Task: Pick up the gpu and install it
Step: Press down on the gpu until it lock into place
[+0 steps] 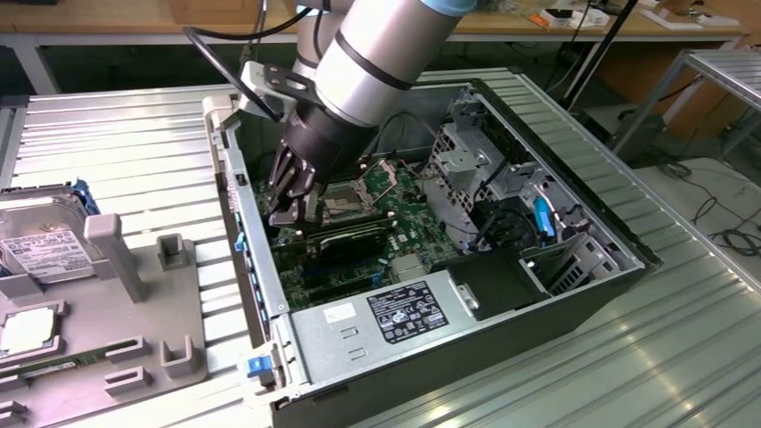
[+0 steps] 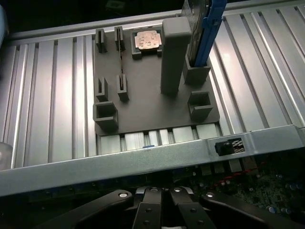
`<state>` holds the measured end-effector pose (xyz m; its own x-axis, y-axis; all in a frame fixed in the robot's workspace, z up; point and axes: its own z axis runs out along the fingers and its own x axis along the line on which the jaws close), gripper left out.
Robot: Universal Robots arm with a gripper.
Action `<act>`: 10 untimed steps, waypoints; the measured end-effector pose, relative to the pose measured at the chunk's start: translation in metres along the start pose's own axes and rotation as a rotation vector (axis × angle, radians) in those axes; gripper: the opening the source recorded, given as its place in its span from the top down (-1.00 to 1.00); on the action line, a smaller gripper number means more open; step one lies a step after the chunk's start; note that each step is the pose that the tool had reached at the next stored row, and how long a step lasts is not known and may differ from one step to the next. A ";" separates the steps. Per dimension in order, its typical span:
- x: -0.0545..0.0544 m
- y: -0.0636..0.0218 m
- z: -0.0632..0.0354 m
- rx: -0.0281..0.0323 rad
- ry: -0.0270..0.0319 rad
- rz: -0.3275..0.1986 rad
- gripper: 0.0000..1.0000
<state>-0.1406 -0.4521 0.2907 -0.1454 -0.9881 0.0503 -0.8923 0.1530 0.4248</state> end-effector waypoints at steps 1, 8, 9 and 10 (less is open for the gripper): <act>0.000 -0.0002 0.0004 0.0035 0.0002 0.000 0.79; -0.001 -0.0048 0.0033 0.0408 0.0002 -0.010 0.79; -0.002 -0.0089 0.0032 0.0450 -0.0030 -0.013 0.79; -0.002 -0.0115 0.0025 0.0449 -0.0023 -0.014 0.79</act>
<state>-0.1312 -0.4518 0.2835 -0.1334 -0.9902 0.0423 -0.9126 0.1394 0.3844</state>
